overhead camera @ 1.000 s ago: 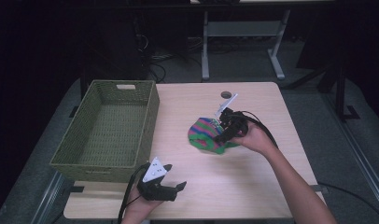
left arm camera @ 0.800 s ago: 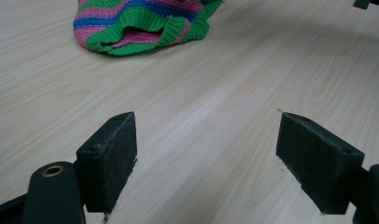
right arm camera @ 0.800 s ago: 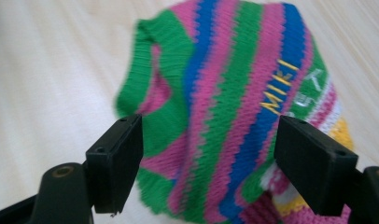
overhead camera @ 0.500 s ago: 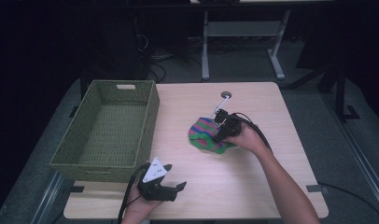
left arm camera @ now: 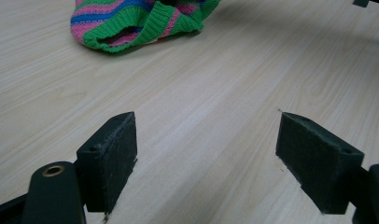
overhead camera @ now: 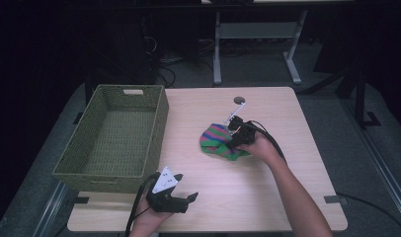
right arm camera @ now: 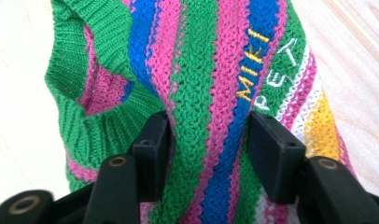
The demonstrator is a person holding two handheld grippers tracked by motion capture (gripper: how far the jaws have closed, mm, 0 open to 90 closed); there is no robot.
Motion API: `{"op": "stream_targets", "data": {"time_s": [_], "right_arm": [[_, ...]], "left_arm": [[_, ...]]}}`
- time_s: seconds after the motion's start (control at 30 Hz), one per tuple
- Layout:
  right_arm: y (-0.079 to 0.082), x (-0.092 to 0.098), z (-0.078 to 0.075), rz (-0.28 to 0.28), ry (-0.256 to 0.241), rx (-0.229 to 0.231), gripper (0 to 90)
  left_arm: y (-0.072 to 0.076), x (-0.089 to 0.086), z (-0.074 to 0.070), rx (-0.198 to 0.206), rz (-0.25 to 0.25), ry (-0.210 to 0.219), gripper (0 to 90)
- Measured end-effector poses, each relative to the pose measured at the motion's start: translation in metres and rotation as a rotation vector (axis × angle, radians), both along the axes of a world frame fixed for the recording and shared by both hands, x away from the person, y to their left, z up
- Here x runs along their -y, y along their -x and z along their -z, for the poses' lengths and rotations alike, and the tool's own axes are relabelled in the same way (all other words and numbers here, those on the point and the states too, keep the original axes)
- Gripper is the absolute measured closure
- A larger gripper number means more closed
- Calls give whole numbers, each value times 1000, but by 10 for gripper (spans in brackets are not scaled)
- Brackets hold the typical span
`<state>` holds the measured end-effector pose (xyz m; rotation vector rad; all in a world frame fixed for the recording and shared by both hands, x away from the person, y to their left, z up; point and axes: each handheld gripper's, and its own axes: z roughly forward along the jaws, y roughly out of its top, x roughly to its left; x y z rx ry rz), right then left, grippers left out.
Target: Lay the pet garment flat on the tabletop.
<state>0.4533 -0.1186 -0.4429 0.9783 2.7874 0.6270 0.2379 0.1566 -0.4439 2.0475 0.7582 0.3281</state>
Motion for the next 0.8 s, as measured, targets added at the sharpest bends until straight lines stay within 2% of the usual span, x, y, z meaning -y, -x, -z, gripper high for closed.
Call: {"op": "stream_targets", "data": {"time_s": [0.17,0.3,0.53,0.6,0.7,0.8], "right_arm": [[0,0,1,8,-7,-10,556],[0,3,1,43,-33,-14,621],[1,-1,0,60,-11,-12,717],[0,2,1,81,-38,-19,744],[-1,5,2,84,-59,-27,754],[-2,12,4,100,-115,-36,767]], "left_arm": [[-1,0,0,1,2,5,202],[0,1,1,1,6,1,203],[0,3,1,3,13,-9,203],[0,2,1,1,12,-11,203],[0,2,1,5,7,-10,202],[0,-1,0,10,1,-9,203]]}}
